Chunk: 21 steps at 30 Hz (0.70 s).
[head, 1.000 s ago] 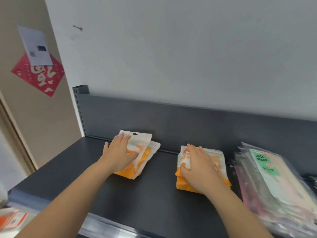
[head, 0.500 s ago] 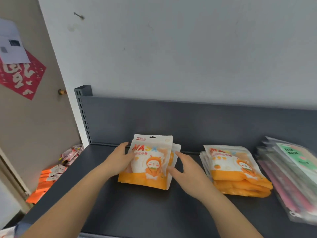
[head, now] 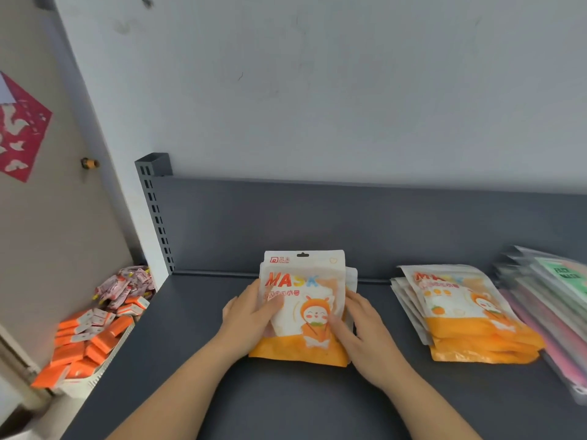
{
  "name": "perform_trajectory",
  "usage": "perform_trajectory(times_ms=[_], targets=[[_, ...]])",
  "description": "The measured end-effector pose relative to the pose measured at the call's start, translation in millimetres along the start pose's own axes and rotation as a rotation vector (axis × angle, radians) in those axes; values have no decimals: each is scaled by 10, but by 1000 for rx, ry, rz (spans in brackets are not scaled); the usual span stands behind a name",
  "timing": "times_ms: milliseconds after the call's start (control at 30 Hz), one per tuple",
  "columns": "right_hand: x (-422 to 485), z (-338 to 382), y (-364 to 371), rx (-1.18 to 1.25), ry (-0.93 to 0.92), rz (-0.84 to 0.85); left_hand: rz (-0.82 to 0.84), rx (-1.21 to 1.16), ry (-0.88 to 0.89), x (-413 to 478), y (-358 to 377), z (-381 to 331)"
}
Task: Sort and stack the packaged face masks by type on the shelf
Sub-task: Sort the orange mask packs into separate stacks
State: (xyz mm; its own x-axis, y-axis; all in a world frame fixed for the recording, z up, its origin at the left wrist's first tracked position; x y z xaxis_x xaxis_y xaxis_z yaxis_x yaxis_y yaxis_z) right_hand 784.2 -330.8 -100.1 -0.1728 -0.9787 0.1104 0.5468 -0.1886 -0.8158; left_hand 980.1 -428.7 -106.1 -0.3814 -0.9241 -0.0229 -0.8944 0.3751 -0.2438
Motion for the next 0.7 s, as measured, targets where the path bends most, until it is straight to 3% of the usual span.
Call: perform_trajectory(times_ms=[333,700], targets=[[64,-187,4,461,233,-89,39,-200,13,6,-81,-36],[75,-365,-183,941,437,-326,-25,41,1,103,-114,177]])
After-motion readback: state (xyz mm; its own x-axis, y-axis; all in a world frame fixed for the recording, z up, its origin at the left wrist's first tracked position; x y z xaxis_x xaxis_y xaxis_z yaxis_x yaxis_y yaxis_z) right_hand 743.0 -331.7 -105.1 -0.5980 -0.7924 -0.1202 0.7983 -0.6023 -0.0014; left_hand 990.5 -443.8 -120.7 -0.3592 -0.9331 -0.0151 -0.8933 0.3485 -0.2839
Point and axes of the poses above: each hand's wrist, its own x-axis towards the middle knuckle, its own y-axis out of the palm, z = x × y, the point moved 2 cm from there along x, towards the middle knuckle, and after that the axes turned 15 degrees about -x, right-handed, at the moved point
